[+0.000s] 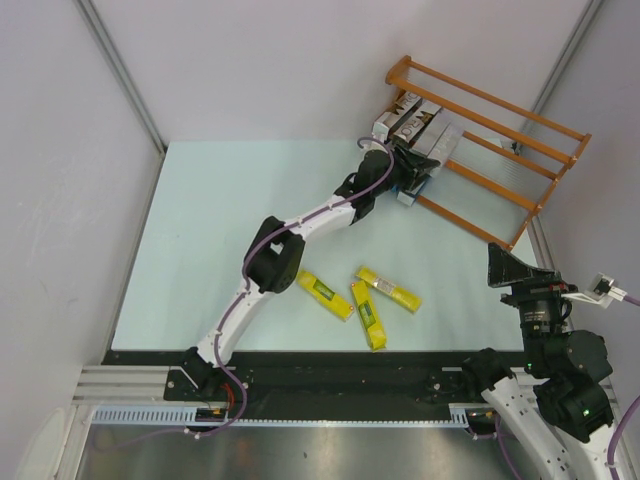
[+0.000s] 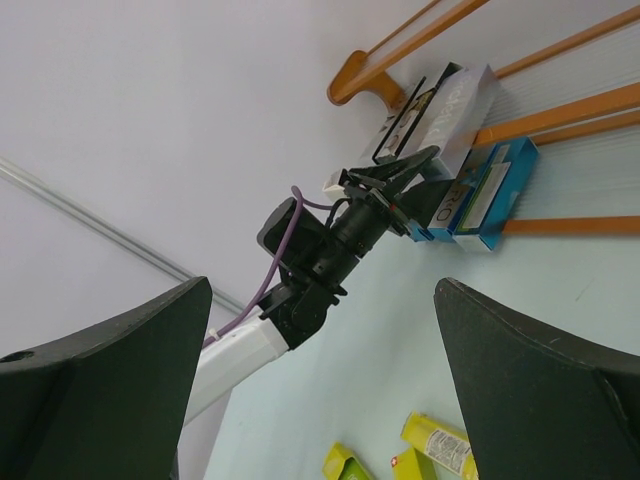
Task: Place and organize the toothpastes onto the shelf
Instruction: Place the toothpaste on the shelf.
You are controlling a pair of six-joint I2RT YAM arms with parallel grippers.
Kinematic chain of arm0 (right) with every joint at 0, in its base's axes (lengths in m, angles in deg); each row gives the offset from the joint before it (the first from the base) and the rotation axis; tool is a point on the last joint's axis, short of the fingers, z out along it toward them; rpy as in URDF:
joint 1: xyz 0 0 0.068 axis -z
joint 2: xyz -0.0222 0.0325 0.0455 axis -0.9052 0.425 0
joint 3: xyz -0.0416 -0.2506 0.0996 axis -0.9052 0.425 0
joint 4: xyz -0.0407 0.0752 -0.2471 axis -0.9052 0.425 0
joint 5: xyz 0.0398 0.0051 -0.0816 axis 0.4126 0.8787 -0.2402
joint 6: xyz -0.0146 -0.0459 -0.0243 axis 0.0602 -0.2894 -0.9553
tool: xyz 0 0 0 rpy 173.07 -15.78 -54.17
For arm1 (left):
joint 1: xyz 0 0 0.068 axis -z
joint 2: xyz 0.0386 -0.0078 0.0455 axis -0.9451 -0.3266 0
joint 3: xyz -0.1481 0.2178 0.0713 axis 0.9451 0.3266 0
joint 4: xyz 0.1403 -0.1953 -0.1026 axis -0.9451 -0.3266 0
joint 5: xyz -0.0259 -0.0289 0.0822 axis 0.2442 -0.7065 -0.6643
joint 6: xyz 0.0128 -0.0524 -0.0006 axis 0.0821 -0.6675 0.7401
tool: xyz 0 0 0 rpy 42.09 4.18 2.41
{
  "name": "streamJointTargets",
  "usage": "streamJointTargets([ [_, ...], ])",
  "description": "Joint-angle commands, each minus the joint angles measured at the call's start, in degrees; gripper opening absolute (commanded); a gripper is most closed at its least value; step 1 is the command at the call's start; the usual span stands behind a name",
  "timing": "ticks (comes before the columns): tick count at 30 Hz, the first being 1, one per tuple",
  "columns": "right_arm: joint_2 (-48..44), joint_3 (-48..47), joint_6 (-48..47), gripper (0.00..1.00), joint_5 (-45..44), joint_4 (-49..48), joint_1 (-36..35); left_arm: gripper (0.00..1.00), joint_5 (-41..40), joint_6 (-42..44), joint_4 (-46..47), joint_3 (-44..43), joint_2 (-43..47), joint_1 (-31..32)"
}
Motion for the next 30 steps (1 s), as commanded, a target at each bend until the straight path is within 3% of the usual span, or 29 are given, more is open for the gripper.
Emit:
streamJointTargets([
  [1,-0.6,-2.1,-0.5,0.99,-1.4,-0.3,-0.2,0.39,-5.1,-1.9,-2.5,-6.3,-1.4,0.5],
  [10,-0.6,-2.3,-0.1,1.00,-0.8,-0.3,-0.2,0.51,-4.4,-3.9,-2.5,-6.6,-2.2,0.9],
  [14,-0.5,-2.5,-0.1,1.00,-0.9,-0.1,-0.3,0.72,-2.3,-1.9,-2.2,-6.4,-1.5,0.9],
  [21,-0.5,-2.8,0.2,1.00,-0.8,0.2,-0.2,0.87,-1.3,3.8,-0.5,-3.7,2.7,0.8],
  [24,-0.5,-2.8,0.4,1.00,-0.7,0.2,-0.3,0.88,-1.2,5.1,0.0,-2.5,4.2,0.8],
  [27,-0.5,-2.8,0.6,1.00,-0.5,0.1,-0.3,0.78,-0.8,4.8,0.6,-1.5,4.9,0.8],
  [30,-0.5,-2.8,0.7,1.00,-0.3,0.0,-0.3,0.62,-0.3,3.7,3.4,0.7,5.6,1.0],
])
